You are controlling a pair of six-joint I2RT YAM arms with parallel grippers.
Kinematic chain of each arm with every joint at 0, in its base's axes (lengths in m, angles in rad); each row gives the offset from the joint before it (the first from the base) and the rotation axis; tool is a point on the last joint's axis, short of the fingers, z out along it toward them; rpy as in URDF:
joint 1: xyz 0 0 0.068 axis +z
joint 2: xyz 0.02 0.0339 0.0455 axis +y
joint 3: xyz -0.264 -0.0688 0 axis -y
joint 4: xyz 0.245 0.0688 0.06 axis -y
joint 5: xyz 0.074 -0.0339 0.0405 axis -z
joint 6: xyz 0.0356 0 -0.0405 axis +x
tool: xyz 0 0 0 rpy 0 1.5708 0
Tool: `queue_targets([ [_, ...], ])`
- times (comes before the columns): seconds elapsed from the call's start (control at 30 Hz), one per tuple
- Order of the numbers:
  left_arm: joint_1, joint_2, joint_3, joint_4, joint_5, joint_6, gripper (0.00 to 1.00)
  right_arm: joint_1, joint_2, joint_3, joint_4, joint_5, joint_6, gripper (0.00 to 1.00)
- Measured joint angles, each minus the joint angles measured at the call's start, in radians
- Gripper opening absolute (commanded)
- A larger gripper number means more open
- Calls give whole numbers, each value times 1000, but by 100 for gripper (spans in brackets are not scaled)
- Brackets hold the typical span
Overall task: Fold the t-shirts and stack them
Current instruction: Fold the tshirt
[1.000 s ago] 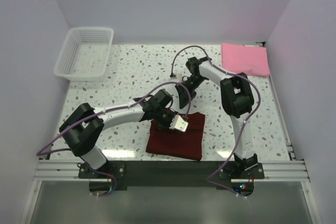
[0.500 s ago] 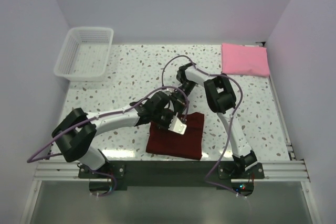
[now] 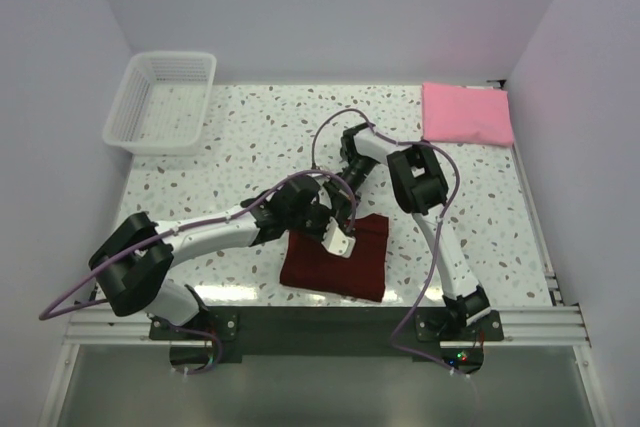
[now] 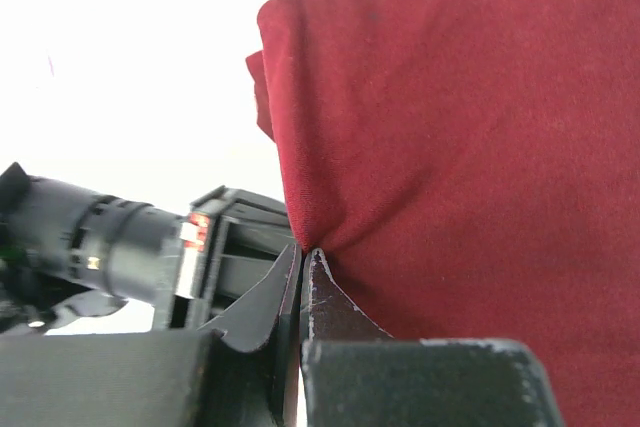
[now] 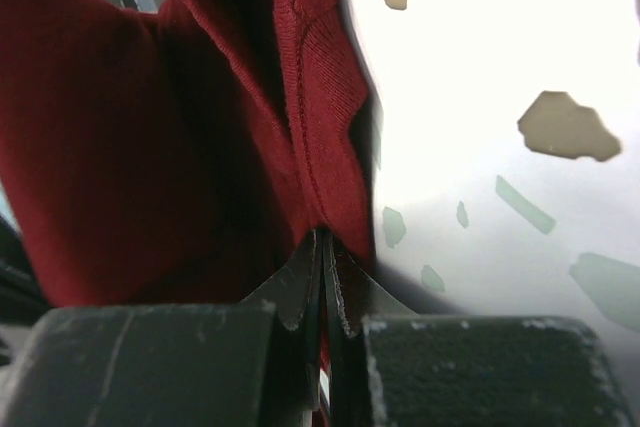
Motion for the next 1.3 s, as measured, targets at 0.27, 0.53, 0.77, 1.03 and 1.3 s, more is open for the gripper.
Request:
queue_targets([
  [0.27,30,27,5,81,-11,30,0,0,0,-6,-3,-8,-21,0],
  [0.53,53,74,5,143,-35,43,0,0,0,-6,-4,-10,-27,0],
  [0.77,61,83,-8,227,-41,53,0,0,0,-7,-5,-10,-30,0],
  [1.03,61,102,-32,286,-58,77,7,0,1,-7,-5,-11,-31,6],
  [1.3,84,121,-3,214,-111,45,43,-2,-16,-5,-11,9,-1,28],
])
